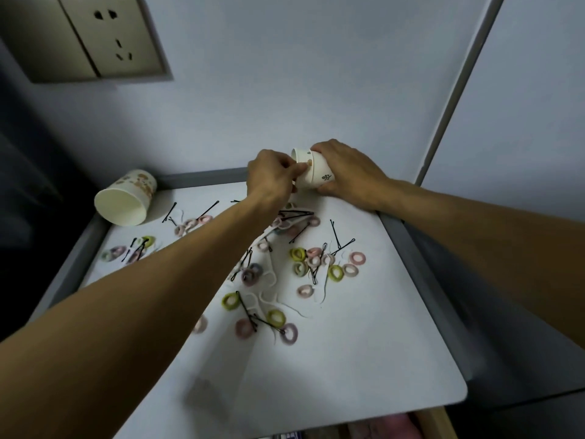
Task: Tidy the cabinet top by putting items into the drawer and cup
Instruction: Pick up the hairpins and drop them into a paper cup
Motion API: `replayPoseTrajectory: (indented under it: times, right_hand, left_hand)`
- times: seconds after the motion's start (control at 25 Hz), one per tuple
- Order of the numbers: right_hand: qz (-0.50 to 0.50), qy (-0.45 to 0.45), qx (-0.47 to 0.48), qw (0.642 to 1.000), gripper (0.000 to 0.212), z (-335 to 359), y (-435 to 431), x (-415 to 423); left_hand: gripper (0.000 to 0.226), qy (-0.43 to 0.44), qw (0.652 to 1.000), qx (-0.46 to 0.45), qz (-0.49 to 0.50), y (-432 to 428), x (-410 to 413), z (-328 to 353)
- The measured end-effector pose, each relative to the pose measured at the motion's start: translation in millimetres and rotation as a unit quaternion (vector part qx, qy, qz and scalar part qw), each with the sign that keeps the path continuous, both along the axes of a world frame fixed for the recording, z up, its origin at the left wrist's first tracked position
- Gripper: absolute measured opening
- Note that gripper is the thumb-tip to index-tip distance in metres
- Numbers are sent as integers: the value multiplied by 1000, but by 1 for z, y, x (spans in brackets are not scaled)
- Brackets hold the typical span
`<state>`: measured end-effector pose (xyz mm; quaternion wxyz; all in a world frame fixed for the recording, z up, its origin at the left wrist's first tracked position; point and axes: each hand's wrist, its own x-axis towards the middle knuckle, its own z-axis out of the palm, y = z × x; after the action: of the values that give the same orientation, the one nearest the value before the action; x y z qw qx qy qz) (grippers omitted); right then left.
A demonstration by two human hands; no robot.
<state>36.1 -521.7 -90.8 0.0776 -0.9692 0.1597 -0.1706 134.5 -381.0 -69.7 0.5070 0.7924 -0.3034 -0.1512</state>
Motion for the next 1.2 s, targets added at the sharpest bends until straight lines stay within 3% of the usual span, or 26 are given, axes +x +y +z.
replayPoseTrajectory:
  times: [0.24, 0.4, 0.56, 0.68, 0.8, 0.92, 1.04, 1.12, 1.2]
  right_hand:
    - [-23, 24, 32, 999, 73, -5, -15, -1]
    - [-45, 38, 26, 998, 95, 5, -1, -7]
    - [61, 9, 163, 985, 102, 45, 85, -30]
    - [84, -22, 274, 958, 88, 58, 160, -58]
    - [62, -69, 311, 946, 70, 66, 219, -81]
    - [94, -44, 350, 931, 71, 73, 262, -96]
    - [109, 23, 392, 913, 60, 77, 265, -104]
    - [52, 6, 380, 924, 33, 79, 247, -103]
    - [-74, -8, 315, 946, 17, 77, 213, -97]
  left_hand:
    - [22, -66, 993, 12, 93, 27, 10, 22]
    - [21, -113, 989, 8, 96, 53, -4, 36]
    - [19, -146, 988, 3, 49, 104, -22, 38]
    - [22, -28, 997, -66, 5, 150, -47, 33]
    - [9, 102, 984, -143, 17, 199, -78, 39]
    - [47, 220, 959, -163, 73, 234, -98, 43]
    - [77, 257, 948, -150, 113, 259, -98, 40]
    - [82, 270, 945, -139, 120, 271, -94, 39]
    - [76, 277, 945, -138, 109, 277, -94, 42]
